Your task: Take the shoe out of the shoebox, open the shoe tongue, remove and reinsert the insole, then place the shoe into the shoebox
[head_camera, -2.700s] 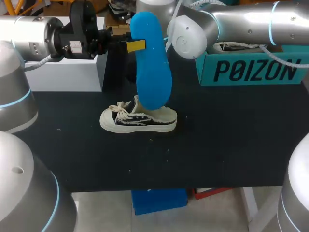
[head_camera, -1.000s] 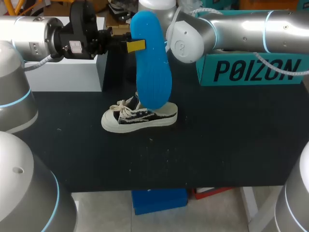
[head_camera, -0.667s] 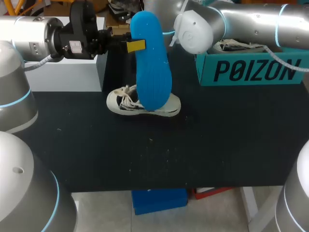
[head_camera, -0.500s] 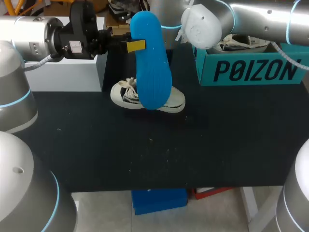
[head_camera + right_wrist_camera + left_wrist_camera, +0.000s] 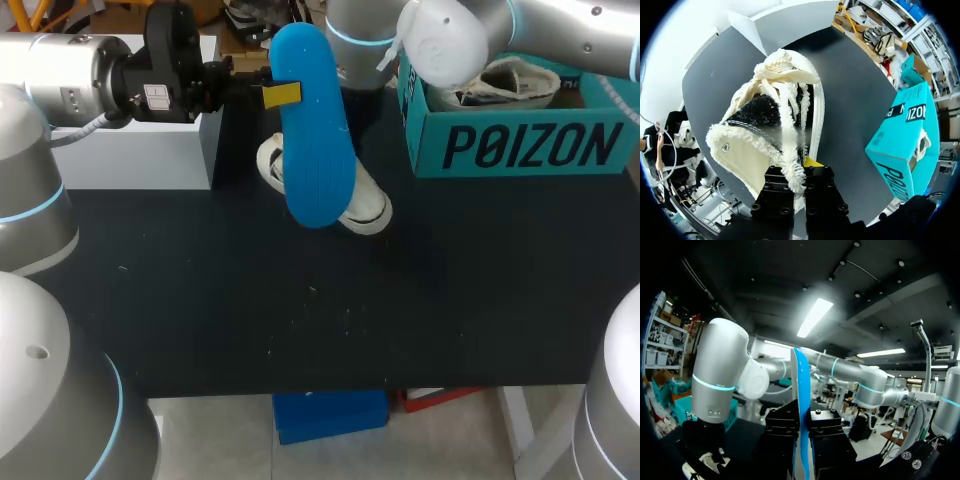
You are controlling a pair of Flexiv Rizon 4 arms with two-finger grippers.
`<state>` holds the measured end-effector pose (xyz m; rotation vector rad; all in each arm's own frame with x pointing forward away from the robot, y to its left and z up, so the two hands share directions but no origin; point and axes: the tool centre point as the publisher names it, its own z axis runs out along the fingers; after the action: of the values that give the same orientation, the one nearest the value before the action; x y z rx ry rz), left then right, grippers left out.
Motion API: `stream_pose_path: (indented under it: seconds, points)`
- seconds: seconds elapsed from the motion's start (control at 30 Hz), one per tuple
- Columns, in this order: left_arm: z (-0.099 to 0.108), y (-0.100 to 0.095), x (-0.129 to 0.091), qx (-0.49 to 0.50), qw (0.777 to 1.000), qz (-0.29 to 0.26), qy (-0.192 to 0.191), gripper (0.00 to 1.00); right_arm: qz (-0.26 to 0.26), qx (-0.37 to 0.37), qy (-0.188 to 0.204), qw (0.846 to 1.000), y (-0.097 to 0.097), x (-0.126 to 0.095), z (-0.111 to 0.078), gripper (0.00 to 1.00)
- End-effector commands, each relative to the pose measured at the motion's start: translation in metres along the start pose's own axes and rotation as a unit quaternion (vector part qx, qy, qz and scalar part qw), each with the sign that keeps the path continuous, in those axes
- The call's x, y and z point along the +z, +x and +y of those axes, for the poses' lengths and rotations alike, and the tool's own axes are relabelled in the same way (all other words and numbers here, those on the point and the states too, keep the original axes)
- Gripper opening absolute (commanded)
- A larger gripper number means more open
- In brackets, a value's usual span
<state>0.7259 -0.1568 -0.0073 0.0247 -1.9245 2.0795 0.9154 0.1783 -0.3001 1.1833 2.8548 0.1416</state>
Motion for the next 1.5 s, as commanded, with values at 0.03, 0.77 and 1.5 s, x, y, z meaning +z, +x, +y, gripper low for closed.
stream_pose_path:
  seconds: [0.03, 0.77, 1.5]
  points:
    - [0.001, 0.000, 0.001, 0.001, 1.000, -0.002, 0.000, 0.00, -0.007, 0.253, -0.026, 0.967, 0.008, -0.003, -0.012, 0.00]
    - [0.001, 0.000, 0.001, 0.001, 1.000, -0.002, 0.000, 0.00, 0.017, 0.359, -0.053, 0.932, 0.042, 0.036, -0.024, 0.00]
    - [0.001, 0.000, 0.001, 0.001, 1.000, -0.002, 0.000, 0.00, 0.031, 0.395, -0.026, 0.918, 0.039, 0.085, -0.025, 0.00]
